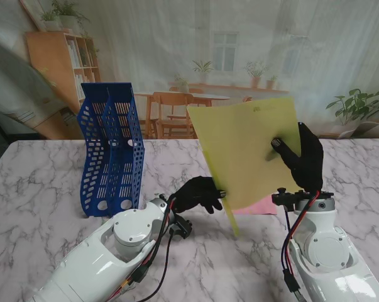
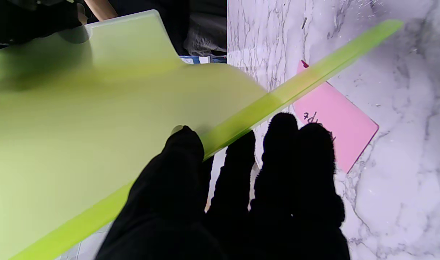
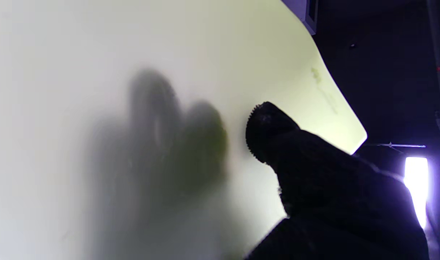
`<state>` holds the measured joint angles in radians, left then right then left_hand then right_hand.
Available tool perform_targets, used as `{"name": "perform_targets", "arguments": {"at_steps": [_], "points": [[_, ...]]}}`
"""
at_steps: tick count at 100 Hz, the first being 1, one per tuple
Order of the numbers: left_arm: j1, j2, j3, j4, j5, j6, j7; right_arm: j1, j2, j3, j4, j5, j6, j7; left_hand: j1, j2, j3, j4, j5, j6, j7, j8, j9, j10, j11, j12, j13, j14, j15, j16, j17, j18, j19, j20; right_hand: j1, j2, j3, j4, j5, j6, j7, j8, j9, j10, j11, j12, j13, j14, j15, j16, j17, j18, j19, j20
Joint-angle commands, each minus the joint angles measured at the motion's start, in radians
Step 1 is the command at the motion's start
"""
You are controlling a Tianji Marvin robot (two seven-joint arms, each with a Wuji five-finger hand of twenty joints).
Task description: Open the sliding file folder, put the receipt in and insert it into the document holder
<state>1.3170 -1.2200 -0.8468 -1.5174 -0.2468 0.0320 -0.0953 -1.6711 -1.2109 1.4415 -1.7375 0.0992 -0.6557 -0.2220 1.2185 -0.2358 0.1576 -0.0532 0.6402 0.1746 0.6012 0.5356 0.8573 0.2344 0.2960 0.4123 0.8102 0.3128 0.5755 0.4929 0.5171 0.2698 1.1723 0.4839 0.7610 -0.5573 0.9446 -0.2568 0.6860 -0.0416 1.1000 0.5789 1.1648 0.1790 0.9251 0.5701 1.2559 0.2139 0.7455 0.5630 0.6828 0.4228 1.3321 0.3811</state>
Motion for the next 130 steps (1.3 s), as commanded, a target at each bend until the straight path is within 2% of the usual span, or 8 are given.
{"name": "perform_targets", "arguments": {"at_steps": [1, 42, 87, 114, 126, 129, 130], "points": [[0.000, -0.006, 0.010, 0.009, -0.003, 0.007, -0.021, 0.001, 0.001, 0.005, -0.023, 0.005, -0.006, 0.004, 0.072, 0.053, 0.085, 0.021, 0.055, -0.035, 0.079, 0.010, 0.054, -0.023, 0.086, 0.021, 0.022, 0.017, 0.030, 0.005, 0.018, -0.054, 0.033, 0.008, 0.081, 0.080, 0.061, 0.026, 0.038, -0.195, 0.074, 0.052, 0.014, -0.063, 0.074, 0.024, 0.044, -0.039, 0.058, 0.018, 0.012, -0.046, 0.022, 0.002], [0.012, -0.003, 0.005, -0.007, 0.003, 0.016, -0.020, -0.008, -0.001, 0.015, -0.005, -0.005, -0.013, -0.007, 0.072, 0.055, 0.082, 0.022, 0.057, -0.036, 0.079, 0.012, 0.056, -0.023, 0.089, 0.020, 0.025, 0.017, 0.033, 0.005, 0.021, -0.056, 0.037, 0.007, 0.081, 0.080, 0.060, 0.026, 0.037, -0.191, 0.075, 0.051, 0.014, -0.061, 0.072, 0.025, 0.043, -0.038, 0.058, 0.018, 0.014, -0.045, 0.020, 0.001], [0.016, 0.003, 0.010, -0.026, 0.004, 0.021, -0.033, -0.023, 0.007, 0.042, -0.054, 0.027, -0.035, 0.023, 0.072, 0.054, 0.078, 0.023, 0.058, -0.037, 0.075, 0.010, 0.057, -0.023, 0.089, 0.018, 0.025, 0.014, 0.034, 0.005, 0.021, -0.056, 0.039, 0.007, 0.081, 0.082, 0.059, 0.026, 0.037, -0.193, 0.076, 0.051, 0.014, -0.063, 0.072, 0.026, 0.043, -0.039, 0.058, 0.018, 0.015, -0.049, 0.020, 0.001], [0.022, 0.001, 0.011, -0.023, 0.003, 0.025, -0.029, -0.016, 0.006, 0.036, -0.055, 0.032, -0.031, 0.020, 0.072, 0.055, 0.077, 0.022, 0.060, -0.036, 0.072, 0.008, 0.057, -0.021, 0.087, 0.015, 0.026, 0.016, 0.035, 0.005, 0.021, -0.054, 0.040, 0.006, 0.082, 0.082, 0.059, 0.026, 0.036, -0.192, 0.076, 0.050, 0.014, -0.063, 0.072, 0.027, 0.043, -0.040, 0.058, 0.019, 0.015, -0.047, 0.019, 0.001], [0.029, 0.002, 0.004, -0.033, 0.003, 0.021, -0.021, -0.023, 0.005, 0.037, -0.045, 0.007, -0.020, 0.014, 0.072, 0.066, 0.072, 0.023, 0.041, -0.030, 0.052, -0.004, 0.042, -0.024, 0.084, 0.012, 0.000, 0.024, 0.026, 0.004, -0.014, -0.039, 0.035, 0.008, 0.083, 0.083, 0.053, 0.025, 0.029, -0.187, 0.074, 0.046, 0.013, -0.064, 0.063, 0.021, 0.042, -0.039, 0.042, 0.011, 0.011, -0.049, 0.015, -0.001], [0.032, 0.000, 0.003, -0.035, 0.005, 0.017, -0.011, -0.024, 0.004, 0.037, -0.042, 0.000, -0.017, 0.009, 0.072, 0.073, 0.046, 0.024, 0.020, -0.026, 0.020, -0.027, 0.030, -0.024, 0.082, 0.007, -0.013, 0.031, 0.023, 0.005, -0.030, -0.033, 0.033, 0.012, 0.083, 0.084, 0.053, 0.025, 0.028, -0.186, 0.074, 0.045, 0.012, -0.064, 0.061, 0.020, 0.040, -0.038, 0.038, 0.010, 0.010, -0.049, 0.015, -0.001], [0.033, -0.001, 0.003, -0.036, 0.006, 0.014, -0.006, -0.025, 0.004, 0.038, -0.041, 0.000, -0.015, 0.009, 0.072, 0.074, 0.016, 0.032, 0.003, -0.027, -0.009, -0.041, 0.017, -0.025, 0.078, 0.004, -0.022, 0.035, 0.022, 0.007, -0.038, -0.032, 0.032, 0.015, 0.084, 0.084, 0.053, 0.025, 0.028, -0.185, 0.074, 0.045, 0.011, -0.064, 0.060, 0.019, 0.039, -0.037, 0.037, 0.009, 0.010, -0.049, 0.015, -0.001]]}}
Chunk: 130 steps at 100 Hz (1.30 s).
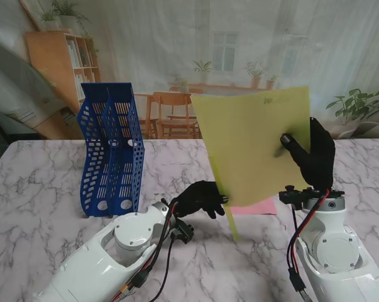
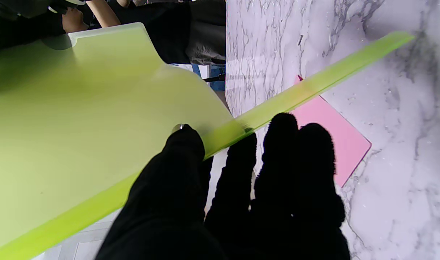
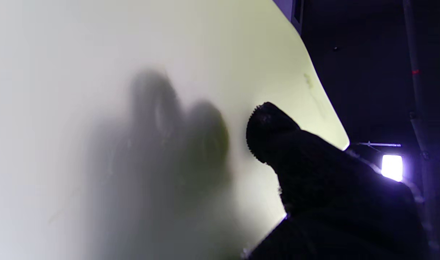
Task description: Open the sliding file folder, put the receipt in and insert it into the document holder
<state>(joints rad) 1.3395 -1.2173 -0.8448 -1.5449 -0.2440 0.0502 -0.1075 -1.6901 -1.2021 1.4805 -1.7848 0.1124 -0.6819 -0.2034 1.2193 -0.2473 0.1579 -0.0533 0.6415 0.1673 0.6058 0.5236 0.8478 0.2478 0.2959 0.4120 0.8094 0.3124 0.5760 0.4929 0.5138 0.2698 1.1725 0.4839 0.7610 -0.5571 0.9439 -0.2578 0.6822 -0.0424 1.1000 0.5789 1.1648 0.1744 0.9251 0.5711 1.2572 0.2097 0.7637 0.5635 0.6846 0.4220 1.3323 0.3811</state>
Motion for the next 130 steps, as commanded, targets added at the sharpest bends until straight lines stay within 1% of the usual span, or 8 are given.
{"name": "perform_targets", "arguments": {"at_steps": [1, 10, 37, 79, 94, 109, 121, 130], "points": [[0.011, -0.005, 0.001, -0.009, 0.005, -0.007, 0.012, -0.007, -0.004, -0.001, 0.006, -0.012, 0.013, -0.008, 0.071, 0.087, -0.008, 0.036, -0.015, -0.021, -0.037, -0.040, 0.012, -0.038, 0.073, 0.001, -0.028, 0.038, 0.019, 0.009, -0.042, -0.032, 0.030, 0.017, 0.084, 0.084, 0.054, 0.026, 0.031, -0.184, 0.074, 0.044, 0.011, -0.059, 0.058, 0.017, 0.038, -0.033, 0.017, 0.008, 0.007, -0.048, 0.014, -0.001], [0.016, -0.010, 0.001, -0.012, 0.013, -0.032, 0.039, -0.012, -0.004, 0.000, 0.012, -0.008, 0.023, -0.006, -0.034, 0.118, -0.115, 0.084, -0.150, -0.023, -0.259, -0.088, -0.161, -0.054, 0.013, -0.085, -0.102, 0.043, -0.013, 0.013, -0.098, -0.038, -0.008, 0.033, 0.085, 0.083, 0.053, 0.027, 0.028, -0.176, 0.073, 0.041, 0.011, -0.056, 0.053, 0.011, 0.038, -0.030, 0.007, 0.004, 0.005, -0.047, 0.010, -0.002], [-0.022, -0.008, 0.003, 0.010, 0.094, -0.084, 0.060, -0.010, -0.004, -0.012, 0.021, 0.003, 0.054, 0.002, -0.290, -0.005, -0.166, 0.070, -0.375, 0.022, -0.487, -0.196, -0.660, -0.014, -0.154, -0.214, -0.494, 0.001, -0.242, -0.086, -0.398, -0.111, -0.328, -0.060, 0.088, 0.082, 0.057, 0.026, 0.024, -0.160, 0.074, 0.034, 0.010, -0.049, 0.054, 0.005, 0.040, -0.026, 0.004, 0.006, 0.008, -0.039, 0.005, -0.004], [-0.109, -0.006, -0.034, 0.044, 0.136, -0.091, 0.055, 0.001, -0.003, -0.026, 0.014, 0.033, 0.091, 0.014, -0.358, -0.067, -0.158, 0.058, -0.449, 0.040, -0.571, -0.233, -0.764, 0.003, -0.316, -0.293, -0.620, -0.005, -0.316, -0.150, -0.469, -0.124, -0.462, -0.120, 0.089, 0.081, 0.058, 0.025, 0.022, -0.155, 0.076, 0.031, 0.009, -0.046, 0.057, 0.001, 0.039, -0.022, 0.004, 0.009, 0.005, -0.032, 0.004, -0.005], [-0.132, -0.011, -0.027, 0.052, 0.119, -0.074, 0.050, -0.002, -0.004, -0.029, 0.006, 0.039, 0.102, 0.014, -0.332, -0.074, -0.145, 0.061, -0.437, 0.091, -0.566, -0.234, -0.669, 0.020, -0.302, -0.281, -0.568, -0.018, -0.296, -0.153, -0.424, -0.128, -0.437, -0.110, 0.090, 0.082, 0.059, 0.025, 0.022, -0.153, 0.076, 0.030, 0.009, -0.044, 0.058, 0.001, 0.040, -0.022, 0.005, 0.010, 0.006, -0.031, 0.004, -0.004], [-0.152, -0.015, -0.004, 0.057, 0.080, -0.043, 0.019, -0.002, -0.003, -0.030, 0.007, 0.037, 0.105, 0.015, -0.169, -0.010, -0.077, 0.072, -0.367, 0.129, -0.512, -0.198, -0.436, 0.003, -0.204, -0.191, -0.385, -0.059, -0.223, -0.133, -0.308, -0.148, -0.308, -0.052, 0.089, 0.082, 0.058, 0.024, 0.021, -0.152, 0.076, 0.029, 0.008, -0.044, 0.059, 0.000, 0.039, -0.022, 0.005, 0.010, 0.006, -0.029, 0.004, -0.004], [-0.152, -0.028, 0.012, 0.062, 0.076, -0.046, 0.048, -0.003, -0.004, -0.030, 0.009, 0.029, 0.104, 0.012, -0.042, 0.070, -0.019, 0.079, -0.146, 0.102, -0.358, -0.112, -0.202, -0.027, 0.014, -0.110, -0.168, -0.066, -0.132, -0.093, -0.153, -0.138, -0.160, -0.003, 0.089, 0.082, 0.058, 0.024, 0.019, -0.150, 0.076, 0.029, 0.006, -0.044, 0.058, -0.001, 0.038, -0.020, 0.003, 0.009, 0.003, -0.028, 0.003, -0.004], [-0.144, -0.038, 0.012, 0.058, 0.062, -0.053, 0.082, -0.004, -0.004, -0.029, 0.013, 0.021, 0.106, 0.009, 0.070, 0.044, -0.029, 0.052, 0.011, 0.040, -0.157, 0.016, 0.023, -0.059, 0.058, -0.066, 0.003, -0.050, -0.048, -0.068, -0.021, -0.099, -0.037, 0.008, 0.089, 0.084, 0.056, 0.024, 0.015, -0.149, 0.073, 0.026, 0.001, -0.045, 0.054, -0.003, 0.031, -0.019, -0.005, 0.006, 0.001, -0.028, 0.001, -0.005]]}}
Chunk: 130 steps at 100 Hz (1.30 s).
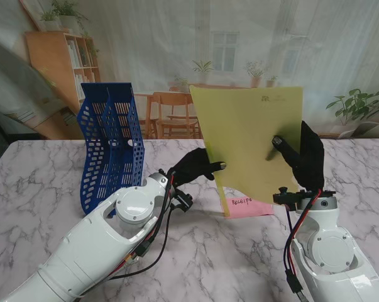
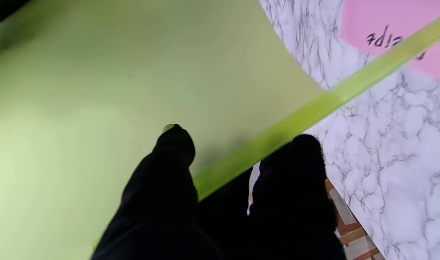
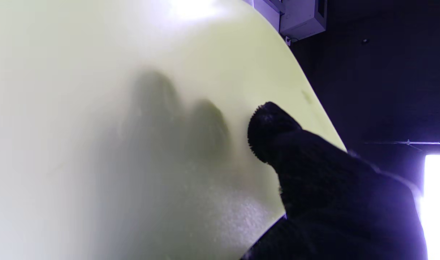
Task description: Open the sliding file folder, put the receipt in and insert it into the document holder
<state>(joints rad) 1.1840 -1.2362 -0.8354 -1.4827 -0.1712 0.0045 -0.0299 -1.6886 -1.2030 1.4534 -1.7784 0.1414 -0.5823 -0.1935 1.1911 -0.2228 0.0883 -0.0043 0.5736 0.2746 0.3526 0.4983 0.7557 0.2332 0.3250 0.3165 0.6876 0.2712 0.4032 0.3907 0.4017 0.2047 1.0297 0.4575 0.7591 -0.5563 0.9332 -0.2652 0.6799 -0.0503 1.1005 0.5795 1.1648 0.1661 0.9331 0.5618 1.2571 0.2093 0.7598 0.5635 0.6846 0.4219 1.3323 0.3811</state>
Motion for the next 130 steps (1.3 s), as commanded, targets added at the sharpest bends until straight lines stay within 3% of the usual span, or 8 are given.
{"name": "perform_targets", "arguments": {"at_steps": [1, 17, 49, 60, 85, 99, 113, 130], "points": [[0.013, -0.022, 0.003, -0.005, -0.009, -0.009, 0.015, -0.006, -0.002, -0.002, 0.006, -0.008, 0.008, 0.000, 0.099, 0.020, 0.051, 0.000, 0.094, -0.072, 0.115, 0.043, 0.138, -0.047, 0.033, 0.034, 0.142, -0.009, 0.135, 0.037, 0.108, -0.031, 0.118, 0.036, 0.091, 0.083, 0.067, 0.031, 0.017, -0.141, 0.072, 0.025, 0.000, -0.036, 0.044, 0.005, 0.030, -0.019, -0.003, 0.006, -0.001, -0.029, 0.000, -0.006], [0.025, -0.023, -0.010, -0.028, -0.012, -0.022, 0.036, -0.012, 0.001, 0.002, 0.008, -0.024, 0.025, 0.009, 0.100, 0.009, 0.070, -0.010, 0.169, -0.100, 0.321, -0.004, 0.258, -0.017, 0.086, 0.033, 0.267, 0.024, 0.222, 0.048, 0.252, -0.002, 0.213, 0.014, 0.096, 0.092, 0.050, 0.031, -0.013, -0.124, 0.054, -0.006, -0.021, -0.035, -0.026, -0.052, -0.012, -0.011, -0.094, -0.030, -0.027, -0.031, -0.032, -0.023], [0.077, -0.005, -0.073, -0.121, 0.060, -0.010, 0.078, -0.062, 0.020, 0.042, -0.006, -0.057, 0.101, 0.077, 0.100, -0.031, 0.099, -0.007, 0.206, -0.079, 0.371, 0.103, 0.350, 0.042, 0.167, 0.081, 0.405, 0.036, 0.347, 0.070, 0.422, -0.021, 0.345, -0.056, -0.005, 0.175, -0.112, 0.073, -0.240, 0.053, -0.226, -0.264, -0.309, 0.013, -0.156, -0.160, -0.291, 0.022, -0.327, -0.127, -0.210, -0.023, -0.130, -0.047], [0.073, -0.006, -0.083, -0.124, 0.064, 0.011, 0.084, -0.100, 0.040, 0.074, -0.034, -0.016, 0.164, 0.179, 0.097, -0.045, 0.115, -0.005, 0.217, -0.056, 0.360, 0.114, 0.370, 0.063, 0.185, 0.104, 0.445, 0.031, 0.369, 0.073, 0.466, -0.028, 0.385, -0.083, -0.072, 0.203, -0.053, 0.163, -0.306, 0.079, -0.397, -0.160, -0.476, 0.028, -0.215, -0.192, -0.439, 0.033, -0.354, -0.157, -0.319, -0.016, -0.183, -0.035], [0.068, -0.012, -0.094, -0.131, 0.047, 0.045, 0.094, -0.141, 0.064, 0.121, -0.042, -0.012, 0.178, 0.279, 0.094, -0.044, 0.122, -0.005, 0.215, -0.058, 0.357, 0.116, 0.365, 0.065, 0.182, 0.105, 0.443, 0.032, 0.362, 0.068, 0.466, -0.025, 0.384, -0.095, -0.108, 0.167, 0.022, 0.193, -0.352, 0.088, -0.519, -0.182, -0.615, 0.036, -0.352, -0.248, -0.531, 0.041, -0.393, -0.189, -0.393, 0.019, -0.253, -0.026], [0.064, -0.005, -0.104, -0.137, 0.044, 0.063, 0.070, -0.169, 0.076, 0.156, -0.035, -0.024, 0.150, 0.322, 0.096, -0.036, 0.123, -0.006, 0.209, -0.066, 0.354, 0.117, 0.355, 0.063, 0.179, 0.105, 0.432, 0.033, 0.358, 0.066, 0.451, -0.021, 0.376, -0.102, -0.063, 0.133, 0.130, 0.220, -0.335, 0.078, -0.529, -0.196, -0.599, 0.027, -0.375, -0.257, -0.530, 0.043, -0.423, -0.205, -0.398, 0.046, -0.281, -0.024], [0.065, 0.006, -0.110, -0.148, 0.044, 0.071, 0.036, -0.194, 0.079, 0.181, -0.033, -0.048, 0.122, 0.322, 0.100, -0.016, 0.110, -0.010, 0.191, -0.095, 0.353, 0.122, 0.331, 0.053, 0.178, 0.107, 0.404, 0.033, 0.353, 0.070, 0.421, -0.022, 0.367, -0.106, -0.086, 0.155, 0.080, 0.217, -0.294, 0.061, -0.528, -0.207, -0.548, 0.019, -0.392, -0.264, -0.505, 0.035, -0.429, -0.204, -0.401, 0.080, -0.298, -0.024], [0.070, 0.013, -0.117, -0.156, 0.050, 0.071, 0.018, -0.216, 0.080, 0.216, -0.027, -0.068, 0.089, 0.319, 0.100, -0.013, 0.108, -0.008, 0.187, -0.098, 0.354, 0.118, 0.322, 0.052, 0.180, 0.109, 0.396, 0.035, 0.352, 0.074, 0.410, -0.022, 0.366, -0.104, 0.017, 0.185, 0.067, 0.226, -0.171, 0.075, -0.516, -0.215, -0.428, 0.038, -0.400, -0.268, -0.408, 0.047, -0.404, -0.186, -0.343, 0.116, -0.291, -0.013]]}}
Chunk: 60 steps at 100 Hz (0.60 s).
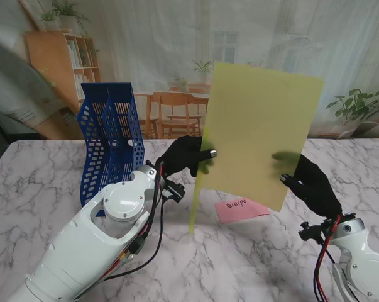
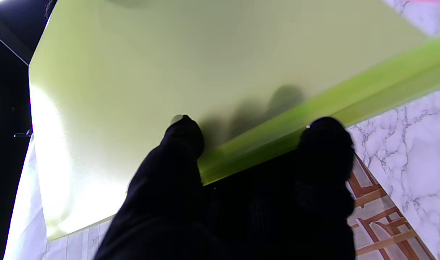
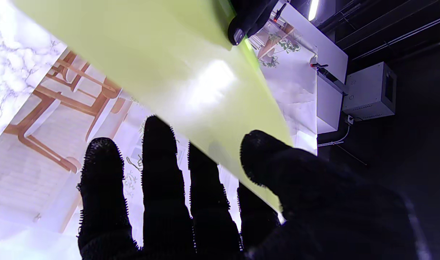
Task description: Open the sliding file folder, put the receipt in and insert it into the document holder
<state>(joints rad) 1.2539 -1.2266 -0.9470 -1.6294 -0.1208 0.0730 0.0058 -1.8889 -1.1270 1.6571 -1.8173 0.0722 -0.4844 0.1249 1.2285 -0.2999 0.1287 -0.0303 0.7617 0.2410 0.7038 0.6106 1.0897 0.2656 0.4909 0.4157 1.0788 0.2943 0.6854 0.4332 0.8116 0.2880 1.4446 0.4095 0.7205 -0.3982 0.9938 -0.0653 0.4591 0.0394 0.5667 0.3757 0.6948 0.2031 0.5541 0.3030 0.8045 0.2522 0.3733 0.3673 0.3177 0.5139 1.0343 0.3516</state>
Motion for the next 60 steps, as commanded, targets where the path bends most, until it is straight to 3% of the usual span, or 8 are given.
{"name": "perform_targets", "arguments": {"at_steps": [1, 33, 45, 60], "points": [[0.001, 0.004, -0.006, -0.010, 0.000, 0.002, -0.018, -0.017, 0.005, 0.014, 0.012, 0.003, -0.011, 0.002, 0.062, 0.065, 0.068, 0.018, -0.002, -0.064, 0.003, 0.005, -0.012, 0.019, 0.014, 0.010, 0.004, 0.012, 0.070, 0.031, 0.000, -0.105, -0.049, -0.056, 0.061, 0.027, 0.009, 0.027, 0.056, -0.013, 0.019, -0.012, 0.048, 0.004, -0.021, -0.010, 0.050, 0.005, -0.016, 0.011, 0.027, 0.025, 0.008, 0.017], [0.012, 0.007, -0.011, -0.021, 0.003, 0.008, -0.022, -0.032, 0.017, 0.046, 0.025, -0.010, -0.044, 0.045, 0.062, 0.067, 0.072, 0.019, -0.007, -0.058, 0.007, -0.002, -0.016, 0.023, 0.016, 0.011, 0.000, 0.016, 0.072, 0.036, -0.004, -0.101, -0.045, -0.049, 0.123, -0.061, 0.255, 0.051, 0.125, 0.016, 0.006, -0.036, 0.138, 0.021, -0.090, -0.037, 0.126, 0.019, -0.031, 0.010, 0.088, 0.066, 0.022, -0.014], [0.015, 0.010, -0.013, -0.024, 0.003, 0.010, -0.029, -0.025, 0.018, 0.045, 0.033, -0.019, -0.055, 0.042, 0.062, 0.069, 0.072, 0.018, -0.008, -0.058, 0.008, -0.004, -0.017, 0.024, 0.016, 0.011, -0.002, 0.018, 0.072, 0.037, -0.005, -0.097, -0.046, -0.048, 0.142, -0.104, 0.349, 0.045, 0.137, -0.015, 0.017, -0.041, 0.170, 0.017, -0.091, -0.037, 0.162, 0.020, -0.016, 0.015, 0.124, 0.080, 0.041, -0.022], [0.015, 0.012, -0.017, -0.028, 0.001, 0.012, -0.038, -0.016, 0.020, 0.044, 0.049, -0.035, -0.071, 0.040, 0.062, 0.070, 0.072, 0.017, -0.009, -0.058, 0.009, -0.005, -0.018, 0.024, 0.017, 0.011, -0.002, 0.019, 0.072, 0.038, -0.006, -0.095, -0.047, -0.046, 0.154, -0.131, 0.400, 0.037, 0.137, -0.080, 0.034, -0.050, 0.197, 0.005, -0.092, -0.039, 0.192, 0.011, -0.004, 0.021, 0.161, 0.083, 0.062, -0.024]]}}
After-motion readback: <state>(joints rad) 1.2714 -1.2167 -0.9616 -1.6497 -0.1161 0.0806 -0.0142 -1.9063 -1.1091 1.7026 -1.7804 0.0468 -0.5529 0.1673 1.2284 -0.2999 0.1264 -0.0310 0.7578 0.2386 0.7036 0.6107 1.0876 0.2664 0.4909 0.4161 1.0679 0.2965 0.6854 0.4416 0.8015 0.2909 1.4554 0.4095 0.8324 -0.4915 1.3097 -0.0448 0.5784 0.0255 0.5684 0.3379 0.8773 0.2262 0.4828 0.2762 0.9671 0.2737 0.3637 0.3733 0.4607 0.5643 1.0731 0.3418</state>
